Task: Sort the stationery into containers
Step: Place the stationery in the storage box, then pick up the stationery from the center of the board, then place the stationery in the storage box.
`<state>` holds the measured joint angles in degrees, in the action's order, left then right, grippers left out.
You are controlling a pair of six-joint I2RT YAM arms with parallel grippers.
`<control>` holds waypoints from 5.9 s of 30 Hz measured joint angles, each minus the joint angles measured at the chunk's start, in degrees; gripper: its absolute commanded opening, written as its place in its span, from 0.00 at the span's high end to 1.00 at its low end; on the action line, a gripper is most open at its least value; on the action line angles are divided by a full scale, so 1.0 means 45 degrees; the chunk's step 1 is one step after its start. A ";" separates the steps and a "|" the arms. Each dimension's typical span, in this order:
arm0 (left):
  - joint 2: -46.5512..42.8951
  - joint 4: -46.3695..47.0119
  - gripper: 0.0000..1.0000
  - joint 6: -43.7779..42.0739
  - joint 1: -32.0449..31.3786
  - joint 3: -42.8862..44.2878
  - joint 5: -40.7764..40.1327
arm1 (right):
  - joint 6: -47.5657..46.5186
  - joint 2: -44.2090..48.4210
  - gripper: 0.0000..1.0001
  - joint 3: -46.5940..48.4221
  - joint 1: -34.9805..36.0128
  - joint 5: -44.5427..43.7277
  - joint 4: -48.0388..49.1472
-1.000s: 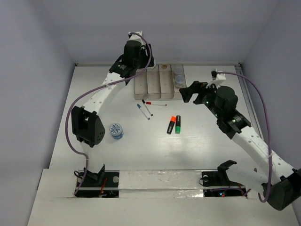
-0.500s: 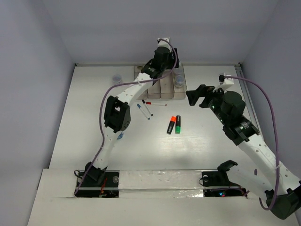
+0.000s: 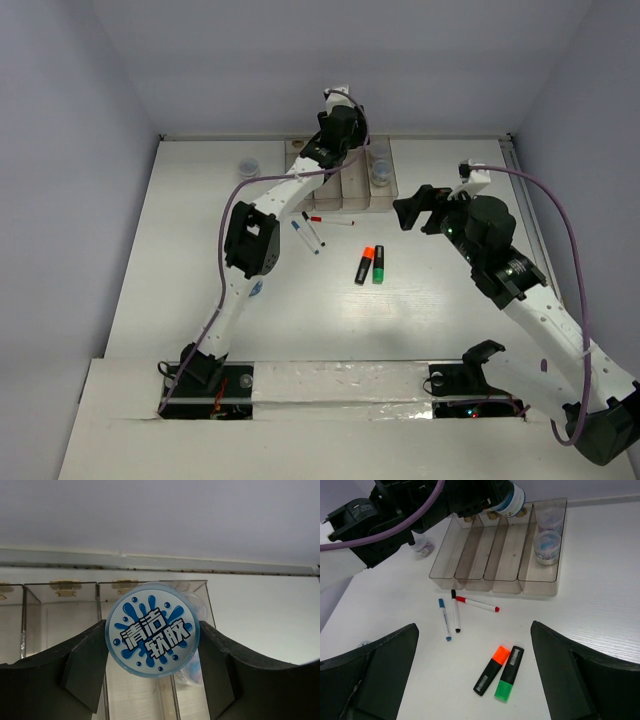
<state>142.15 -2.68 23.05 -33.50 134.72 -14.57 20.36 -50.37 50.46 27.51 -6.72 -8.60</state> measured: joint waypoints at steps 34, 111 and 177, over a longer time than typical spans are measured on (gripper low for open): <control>0.0971 -0.0039 0.30 -0.0253 0.0019 0.0253 -0.0816 | 0.0000 -0.0267 0.00 -0.0015 0.0000 0.0593 -0.0005; -2.4509 -0.4114 0.01 -0.1778 0.0466 -1.7743 -0.5066 | -0.2662 -1.6504 0.00 1.2089 0.8014 0.2696 -0.2297; -1.7588 -0.2307 0.02 -0.0719 0.2409 -1.6728 -0.0850 | -0.2841 -1.5421 0.03 1.0608 -0.0291 0.0733 -0.1311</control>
<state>63.00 -13.06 19.81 -22.65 59.44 -18.39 7.57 -119.77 98.19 26.20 -3.42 -14.50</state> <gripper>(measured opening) 0.989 0.820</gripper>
